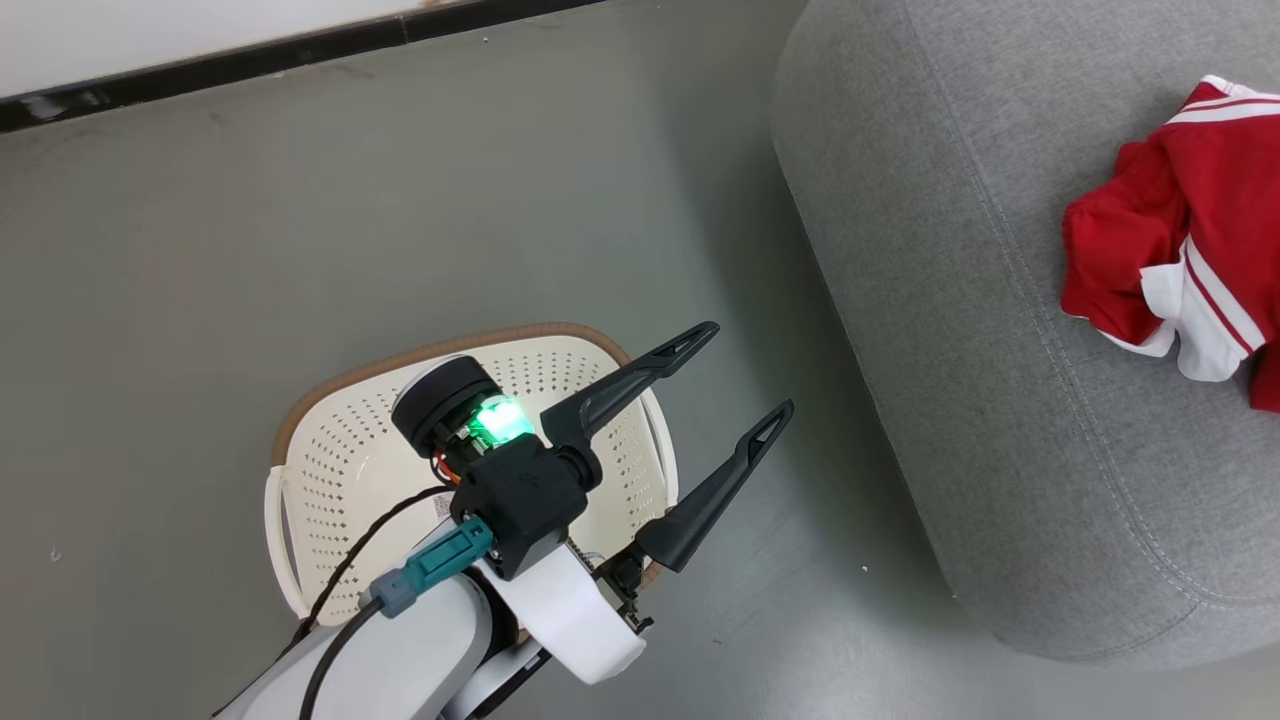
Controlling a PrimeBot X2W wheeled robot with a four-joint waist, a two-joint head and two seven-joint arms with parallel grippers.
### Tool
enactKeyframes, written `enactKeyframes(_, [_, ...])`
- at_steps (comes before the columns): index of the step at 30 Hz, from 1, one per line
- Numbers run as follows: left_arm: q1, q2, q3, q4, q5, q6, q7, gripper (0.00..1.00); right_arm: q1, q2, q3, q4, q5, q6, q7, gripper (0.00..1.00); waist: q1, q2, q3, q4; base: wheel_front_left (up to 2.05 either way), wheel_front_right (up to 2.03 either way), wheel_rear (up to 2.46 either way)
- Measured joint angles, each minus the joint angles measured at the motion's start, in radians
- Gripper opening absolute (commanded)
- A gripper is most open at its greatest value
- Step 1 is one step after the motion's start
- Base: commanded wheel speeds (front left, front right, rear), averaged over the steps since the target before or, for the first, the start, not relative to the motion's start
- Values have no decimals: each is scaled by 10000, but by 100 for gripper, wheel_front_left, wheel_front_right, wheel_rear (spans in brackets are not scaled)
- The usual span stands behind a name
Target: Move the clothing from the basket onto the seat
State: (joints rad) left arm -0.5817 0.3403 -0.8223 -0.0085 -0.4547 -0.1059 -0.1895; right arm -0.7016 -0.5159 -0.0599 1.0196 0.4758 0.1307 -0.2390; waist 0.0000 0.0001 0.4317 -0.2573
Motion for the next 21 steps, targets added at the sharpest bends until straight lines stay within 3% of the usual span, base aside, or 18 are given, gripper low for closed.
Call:
enactKeyframes(2, [-1,-8,-2,35,0,-2,-4,100,1,-4,35,-38,-10,0,-23,50,0,0,-13,-34,0,0,0])
enactKeyframes(3, [-1,-10,-2,48,0,-2,-8,100,4,-10,63,-77,-12,0,-29,69,0,0,-20,-53,0,0,0])
enactKeyframes(6, [-2,-10,-2,100,0,-2,-36,100,16,-15,123,-159,-13,0,-33,100,0,0,-49,-125,0,0,0])
enactKeyframes(21, [-3,-8,-31,382,-4,-10,-136,100,698,46,552,-938,132,0,-90,100,1,0,-266,-627,0,0,0])
